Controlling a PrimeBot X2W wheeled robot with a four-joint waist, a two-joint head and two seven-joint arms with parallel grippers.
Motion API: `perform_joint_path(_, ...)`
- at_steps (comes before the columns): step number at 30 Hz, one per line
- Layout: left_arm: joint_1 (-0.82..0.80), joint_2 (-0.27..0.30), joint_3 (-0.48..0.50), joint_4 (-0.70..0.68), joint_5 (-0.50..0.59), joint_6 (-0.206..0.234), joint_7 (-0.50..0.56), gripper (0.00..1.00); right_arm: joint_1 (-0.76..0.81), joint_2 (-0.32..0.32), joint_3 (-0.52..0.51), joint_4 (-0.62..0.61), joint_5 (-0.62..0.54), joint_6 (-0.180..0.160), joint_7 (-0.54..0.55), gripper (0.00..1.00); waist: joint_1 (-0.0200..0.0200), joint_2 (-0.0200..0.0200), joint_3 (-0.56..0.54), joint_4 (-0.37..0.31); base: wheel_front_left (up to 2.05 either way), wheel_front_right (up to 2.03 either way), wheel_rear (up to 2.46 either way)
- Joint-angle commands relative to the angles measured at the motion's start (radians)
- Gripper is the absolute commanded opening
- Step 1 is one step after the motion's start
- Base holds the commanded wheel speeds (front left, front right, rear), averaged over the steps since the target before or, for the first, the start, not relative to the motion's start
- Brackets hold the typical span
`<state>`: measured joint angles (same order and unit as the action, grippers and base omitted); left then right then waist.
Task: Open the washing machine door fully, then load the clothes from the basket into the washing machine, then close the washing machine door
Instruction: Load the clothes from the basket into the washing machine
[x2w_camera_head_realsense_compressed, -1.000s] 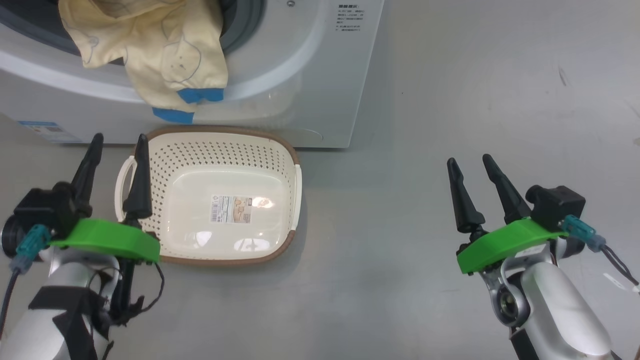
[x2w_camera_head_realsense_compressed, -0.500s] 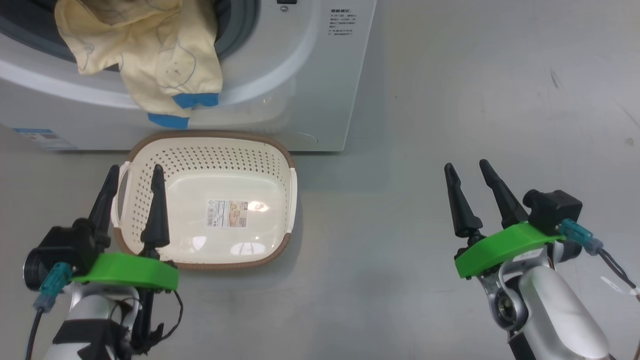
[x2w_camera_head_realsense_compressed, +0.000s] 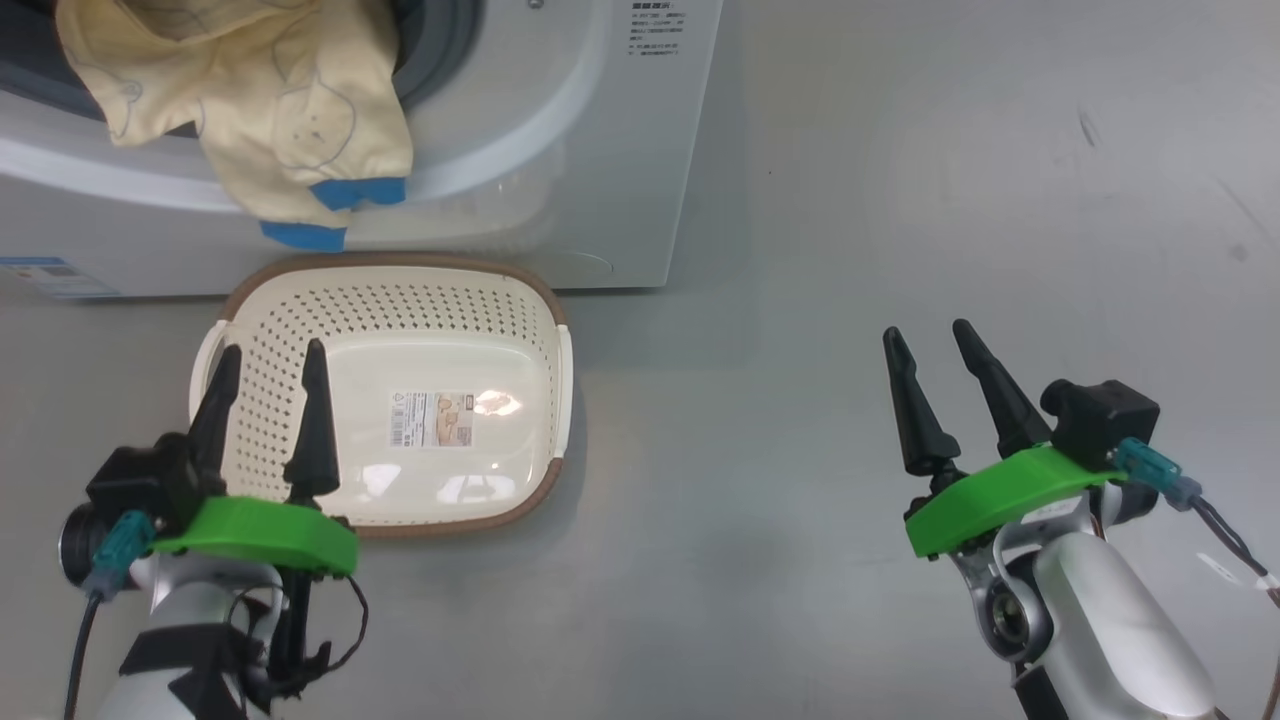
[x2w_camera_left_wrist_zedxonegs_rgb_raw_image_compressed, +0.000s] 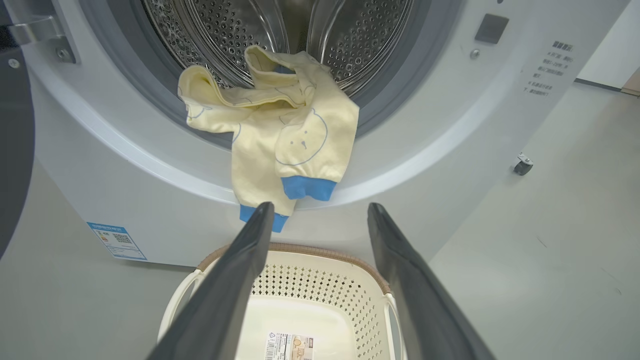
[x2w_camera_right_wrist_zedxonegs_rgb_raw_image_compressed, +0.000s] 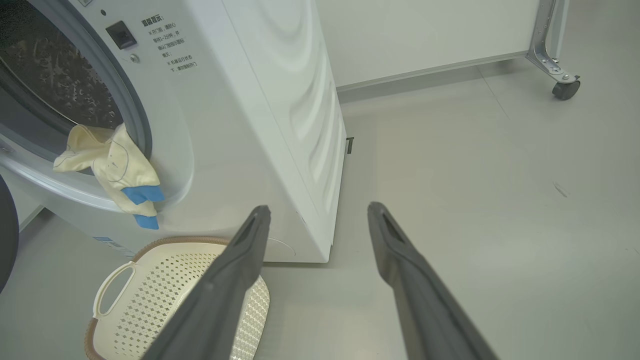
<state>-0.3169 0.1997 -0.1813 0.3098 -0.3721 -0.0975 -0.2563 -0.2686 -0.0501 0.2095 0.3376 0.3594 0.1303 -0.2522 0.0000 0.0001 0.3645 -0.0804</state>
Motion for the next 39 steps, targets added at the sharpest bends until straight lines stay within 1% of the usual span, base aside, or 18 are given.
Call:
perform_joint_path(1,-0.058,0.022,0.038,0.006,-0.008,-0.007,-0.005,1.00,-0.004,0.000,0.021,-0.032,-0.003,0.000,-0.010,1.00,0.0000,-0.0001,0.012,-0.013,0.00,0.00,0.00)
perform_joint_path(9,-0.196,0.037,0.020,0.146,-0.051,-0.023,0.010,1.00,-0.012,0.000,0.013,-0.047,-0.011,0.000,-0.010,1.00,0.0000,-0.0001,0.071,-0.055,0.00,0.00,0.00)
perform_joint_path(12,-0.259,0.050,0.011,0.197,-0.056,-0.026,0.023,1.00,-0.017,0.000,0.011,-0.055,-0.011,0.000,-0.010,1.00,0.0000,-0.0001,0.098,-0.073,0.00,0.00,0.00)
perform_joint_path(18,-0.362,0.057,0.011,0.288,-0.079,-0.028,0.050,1.00,-0.022,0.000,0.009,-0.067,-0.008,0.000,-0.010,1.00,0.0000,-0.0001,0.138,-0.100,0.00,0.00,0.00)
perform_joint_path(25,-0.500,0.099,0.018,0.442,-0.090,-0.029,0.059,1.00,-0.032,0.000,0.023,-0.084,0.007,0.000,-0.010,1.00,0.0000,-0.0001,0.181,-0.148,0.00,0.00,0.00)
perform_joint_path(29,-0.568,0.117,0.029,0.535,-0.093,-0.019,0.057,1.00,-0.030,0.000,0.026,-0.088,0.016,0.000,-0.010,1.00,0.0000,-0.0001,0.198,-0.176,0.00,0.00,0.00)
perform_joint_path(35,-0.654,0.132,0.040,0.653,-0.093,0.011,0.045,1.00,-0.025,0.000,0.030,-0.098,0.020,0.000,-0.010,1.00,0.0000,-0.0001,0.219,-0.198,0.00,0.00,0.00)
perform_joint_path(37,-0.677,0.127,0.064,0.691,-0.122,0.011,0.042,1.00,-0.025,0.000,0.034,-0.099,0.023,0.000,-0.010,1.00,0.0000,-0.0001,0.223,-0.202,0.00,0.00,0.00)
perform_joint_path(39,-0.697,0.130,0.066,0.725,-0.125,0.014,0.039,1.00,-0.025,0.000,0.035,-0.101,0.024,0.000,-0.010,1.00,0.0000,-0.0001,0.226,-0.205,0.00,0.00,0.00)
